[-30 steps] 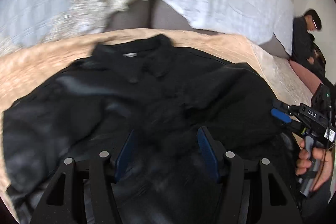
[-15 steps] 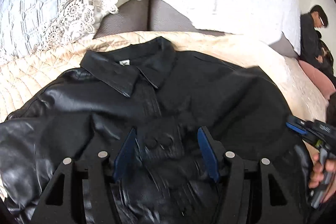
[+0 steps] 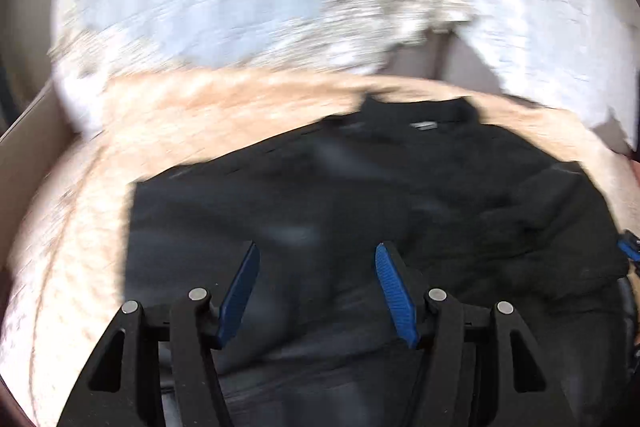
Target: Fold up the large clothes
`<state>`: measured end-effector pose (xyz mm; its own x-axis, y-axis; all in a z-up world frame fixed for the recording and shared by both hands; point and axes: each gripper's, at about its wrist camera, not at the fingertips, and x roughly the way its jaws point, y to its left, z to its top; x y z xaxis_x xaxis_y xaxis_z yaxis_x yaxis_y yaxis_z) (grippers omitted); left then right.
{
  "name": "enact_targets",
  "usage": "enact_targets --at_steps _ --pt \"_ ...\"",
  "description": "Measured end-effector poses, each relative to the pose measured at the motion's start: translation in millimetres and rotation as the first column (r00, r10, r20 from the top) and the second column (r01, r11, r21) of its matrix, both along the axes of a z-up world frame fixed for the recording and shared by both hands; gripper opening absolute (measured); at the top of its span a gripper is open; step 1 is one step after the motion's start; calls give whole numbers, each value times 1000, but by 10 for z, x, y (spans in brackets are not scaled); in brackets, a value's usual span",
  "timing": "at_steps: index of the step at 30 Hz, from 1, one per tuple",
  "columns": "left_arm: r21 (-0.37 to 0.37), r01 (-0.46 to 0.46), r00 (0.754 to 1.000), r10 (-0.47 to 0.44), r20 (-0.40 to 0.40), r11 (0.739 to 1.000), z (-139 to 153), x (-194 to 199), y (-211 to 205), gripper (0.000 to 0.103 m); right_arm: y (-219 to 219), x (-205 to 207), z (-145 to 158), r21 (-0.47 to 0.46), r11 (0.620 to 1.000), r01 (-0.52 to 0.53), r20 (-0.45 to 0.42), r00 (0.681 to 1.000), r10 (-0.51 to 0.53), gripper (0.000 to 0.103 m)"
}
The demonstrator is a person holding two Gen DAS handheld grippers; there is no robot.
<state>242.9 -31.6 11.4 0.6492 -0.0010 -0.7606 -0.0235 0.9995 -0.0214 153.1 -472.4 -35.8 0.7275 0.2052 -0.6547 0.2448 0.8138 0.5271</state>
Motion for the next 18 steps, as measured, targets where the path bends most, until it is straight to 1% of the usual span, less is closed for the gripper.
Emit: enact_targets --at_steps 3,4,5,6,8,9,10,11,12,13,14,15,17,18 --pt "17 -106 993 107 -41 994 -238 -67 432 62 -4 37 -89 -19 1000 -7 -39 999 6 23" --pt "6 -134 988 134 -75 991 -343 -84 562 62 -4 40 -106 -25 1000 -8 -45 999 7 23" --pt "-30 -151 984 148 -96 988 -413 -109 685 62 10 13 -69 -23 1000 -2 -46 999 1 23" --pt "-67 -157 984 150 -91 985 -403 -152 775 62 36 -40 -13 -25 1000 6 -39 999 -7 24" --pt "-75 -159 986 155 -56 984 -265 -277 849 62 117 -156 126 -42 999 -4 -1 1000 4 27" --pt "-77 -148 989 146 -31 986 -215 -341 876 62 165 -211 171 -62 998 -12 10 1000 13 32" --pt "-74 -135 991 134 -19 988 -203 -382 904 62 200 -254 156 -92 996 -11 -5 1000 10 33" --pt "-58 -126 992 124 -32 990 -247 -398 935 62 205 -260 105 -103 995 -9 -32 999 6 33" --pt "-41 -124 991 121 -60 991 -321 -397 968 62 179 -252 20 -88 996 -10 -62 998 5 32" --pt "-45 -124 989 120 -91 991 -416 -375 1026 65 127 -255 -60 -51 999 -4 -81 997 0 28" --pt "-95 -128 988 119 -100 987 -486 -375 1113 66 97 -270 -69 -34 999 7 -83 997 -10 26" --pt "-128 -132 988 121 -94 983 -474 -380 1151 66 86 -298 -32 -25 1000 19 -84 996 -21 26" --pt "-122 -151 986 141 -89 981 -366 -426 1178 65 139 -379 121 -50 998 24 -61 998 -27 27" --pt "-123 -145 988 137 -74 982 -319 -473 1182 65 173 -425 188 -67 998 15 -46 999 -19 29"
